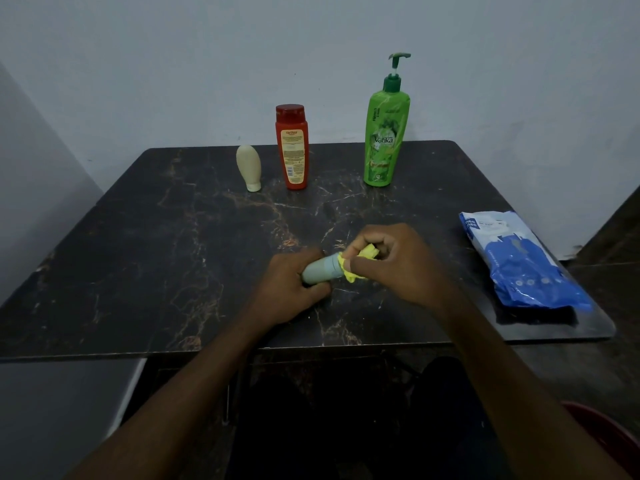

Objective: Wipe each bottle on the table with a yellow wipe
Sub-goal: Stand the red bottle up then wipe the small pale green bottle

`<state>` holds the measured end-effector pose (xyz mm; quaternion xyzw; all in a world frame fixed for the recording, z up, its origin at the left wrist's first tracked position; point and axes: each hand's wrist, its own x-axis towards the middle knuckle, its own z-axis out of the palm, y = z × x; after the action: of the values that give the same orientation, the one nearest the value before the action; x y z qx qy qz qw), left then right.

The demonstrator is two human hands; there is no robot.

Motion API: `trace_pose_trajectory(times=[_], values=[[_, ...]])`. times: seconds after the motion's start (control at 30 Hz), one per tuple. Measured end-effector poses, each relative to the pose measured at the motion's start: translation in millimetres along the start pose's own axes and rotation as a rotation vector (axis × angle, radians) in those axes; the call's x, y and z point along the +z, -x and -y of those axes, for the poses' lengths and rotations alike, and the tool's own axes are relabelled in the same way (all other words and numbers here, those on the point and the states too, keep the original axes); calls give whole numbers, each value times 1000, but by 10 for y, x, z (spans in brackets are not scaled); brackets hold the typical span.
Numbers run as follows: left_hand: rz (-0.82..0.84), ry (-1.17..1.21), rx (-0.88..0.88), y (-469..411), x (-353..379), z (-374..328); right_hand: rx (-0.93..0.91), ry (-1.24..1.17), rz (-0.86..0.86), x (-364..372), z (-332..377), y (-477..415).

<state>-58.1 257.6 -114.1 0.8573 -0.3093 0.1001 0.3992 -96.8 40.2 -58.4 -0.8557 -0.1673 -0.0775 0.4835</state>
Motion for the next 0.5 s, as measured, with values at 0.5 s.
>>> trace_pose_trajectory(times=[0.5], values=[[10, -11, 4, 13, -7, 13, 27, -54, 43, 17, -9, 26]])
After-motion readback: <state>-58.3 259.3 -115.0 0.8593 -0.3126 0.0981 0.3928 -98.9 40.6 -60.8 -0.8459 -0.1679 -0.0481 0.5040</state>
